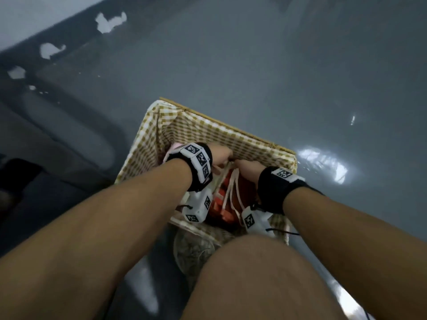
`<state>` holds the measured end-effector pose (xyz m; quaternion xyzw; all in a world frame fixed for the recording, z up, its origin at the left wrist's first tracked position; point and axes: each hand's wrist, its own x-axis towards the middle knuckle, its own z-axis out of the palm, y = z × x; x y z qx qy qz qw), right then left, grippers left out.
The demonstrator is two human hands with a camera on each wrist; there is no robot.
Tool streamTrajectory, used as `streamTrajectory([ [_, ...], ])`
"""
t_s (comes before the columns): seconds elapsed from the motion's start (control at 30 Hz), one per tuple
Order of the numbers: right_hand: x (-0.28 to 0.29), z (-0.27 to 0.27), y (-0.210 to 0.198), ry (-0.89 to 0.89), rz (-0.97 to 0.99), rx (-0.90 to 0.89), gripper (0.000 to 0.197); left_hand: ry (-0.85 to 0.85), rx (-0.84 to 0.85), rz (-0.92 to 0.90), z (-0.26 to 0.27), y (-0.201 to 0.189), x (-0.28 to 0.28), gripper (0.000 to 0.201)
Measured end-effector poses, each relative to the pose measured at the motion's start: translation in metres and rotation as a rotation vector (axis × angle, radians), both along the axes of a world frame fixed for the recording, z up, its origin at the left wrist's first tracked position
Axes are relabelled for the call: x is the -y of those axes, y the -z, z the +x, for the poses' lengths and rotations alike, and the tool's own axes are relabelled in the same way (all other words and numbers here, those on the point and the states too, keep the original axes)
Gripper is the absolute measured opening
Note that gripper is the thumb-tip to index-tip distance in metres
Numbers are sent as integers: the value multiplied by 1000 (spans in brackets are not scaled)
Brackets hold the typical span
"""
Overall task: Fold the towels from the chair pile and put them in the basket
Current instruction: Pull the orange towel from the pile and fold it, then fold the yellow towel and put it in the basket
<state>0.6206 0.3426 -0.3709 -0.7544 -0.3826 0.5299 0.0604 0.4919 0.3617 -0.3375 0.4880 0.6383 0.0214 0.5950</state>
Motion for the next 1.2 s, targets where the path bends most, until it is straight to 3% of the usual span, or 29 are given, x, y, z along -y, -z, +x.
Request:
streamTrajectory([
  [0.07,-6,-17,-38,-185,39,40,45,-73,64,20,-16,-32,1,29],
  [0.17,-13,-54,-97,-361,81,-39,37,-63,81,178,-56,-84,11,21],
  [0.3,-12,-135,-169,-598,228,-131,18,-176,46,418,-147,-151,41,13],
  [0.47,30,-264,-237,-956,344,-206,30,-404,-69,587,-275,-211,123,14],
  [0.57,72,-342,-258,-1153,353,-263,23,-527,-184,652,-343,-228,190,15],
  [0.73,147,-452,-265,-1371,374,-309,13,-673,-461,632,-430,-226,299,26],
  [0.87,192,-513,-251,-1503,437,-257,25,-690,-678,498,-482,-200,363,29],
  [0.97,205,-537,-227,-1606,508,-140,35,-658,-743,337,-507,-174,390,47],
  [1.07,206,-543,-191,-1698,567,-1,60,-654,-741,230,-516,-147,405,59],
  [1.2,198,-550,-157,-1780,730,50,80,-496,-817,236,-510,-127,403,69],
])
